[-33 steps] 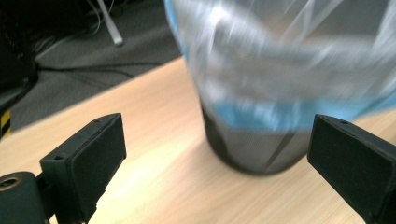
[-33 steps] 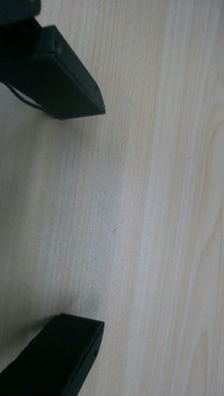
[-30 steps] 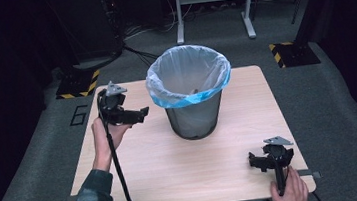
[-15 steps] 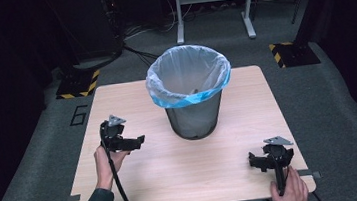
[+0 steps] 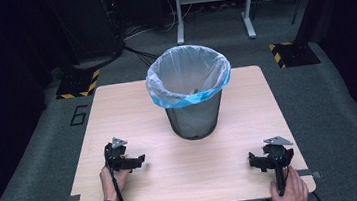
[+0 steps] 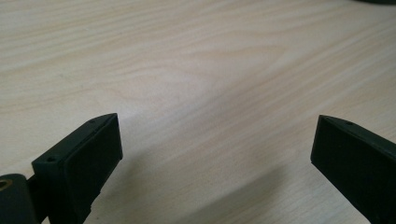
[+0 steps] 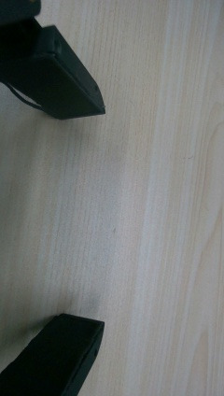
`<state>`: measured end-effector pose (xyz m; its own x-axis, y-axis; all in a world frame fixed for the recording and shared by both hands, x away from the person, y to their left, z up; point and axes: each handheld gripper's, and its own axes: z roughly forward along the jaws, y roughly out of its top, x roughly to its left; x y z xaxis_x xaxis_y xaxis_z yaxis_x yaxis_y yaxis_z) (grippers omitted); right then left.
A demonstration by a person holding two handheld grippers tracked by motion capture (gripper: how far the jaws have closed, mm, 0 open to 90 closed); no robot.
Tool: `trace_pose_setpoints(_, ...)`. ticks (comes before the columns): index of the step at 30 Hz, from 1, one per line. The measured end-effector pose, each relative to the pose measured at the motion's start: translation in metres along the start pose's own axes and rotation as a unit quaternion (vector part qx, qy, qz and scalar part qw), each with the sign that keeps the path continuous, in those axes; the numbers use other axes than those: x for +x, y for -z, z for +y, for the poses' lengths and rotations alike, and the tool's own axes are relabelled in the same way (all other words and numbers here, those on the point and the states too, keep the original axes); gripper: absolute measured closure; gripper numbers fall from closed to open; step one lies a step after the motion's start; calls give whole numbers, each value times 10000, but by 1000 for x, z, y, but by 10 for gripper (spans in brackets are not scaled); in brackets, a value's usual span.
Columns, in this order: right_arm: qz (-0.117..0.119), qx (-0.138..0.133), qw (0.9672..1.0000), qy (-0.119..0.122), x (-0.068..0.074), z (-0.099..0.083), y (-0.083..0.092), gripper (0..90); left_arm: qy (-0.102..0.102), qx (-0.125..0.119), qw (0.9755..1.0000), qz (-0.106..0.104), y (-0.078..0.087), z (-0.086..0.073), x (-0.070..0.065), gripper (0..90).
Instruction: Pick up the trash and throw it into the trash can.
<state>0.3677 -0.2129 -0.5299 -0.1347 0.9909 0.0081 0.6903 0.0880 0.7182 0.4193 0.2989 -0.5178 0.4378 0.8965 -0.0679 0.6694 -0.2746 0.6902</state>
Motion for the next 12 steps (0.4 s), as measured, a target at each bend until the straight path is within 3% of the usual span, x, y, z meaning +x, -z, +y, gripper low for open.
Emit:
trace_pose_setpoints(2, 0, -1, 10000, -1, 0, 0, 0, 0, -75, 1, 10000, -47, -5, -5, -2, 15)
trace_pose_setpoints(6, -4, -1, 10000, -1, 0, 0, 0, 0, -291, -108, 9993, 187, -7, -11, -9, 3)
trace_pose_setpoints(12, 3, 5, 10000, -19, 0, 0, 0, 0, -252, -168, 9994, 189, -8, -11, -9, 0)
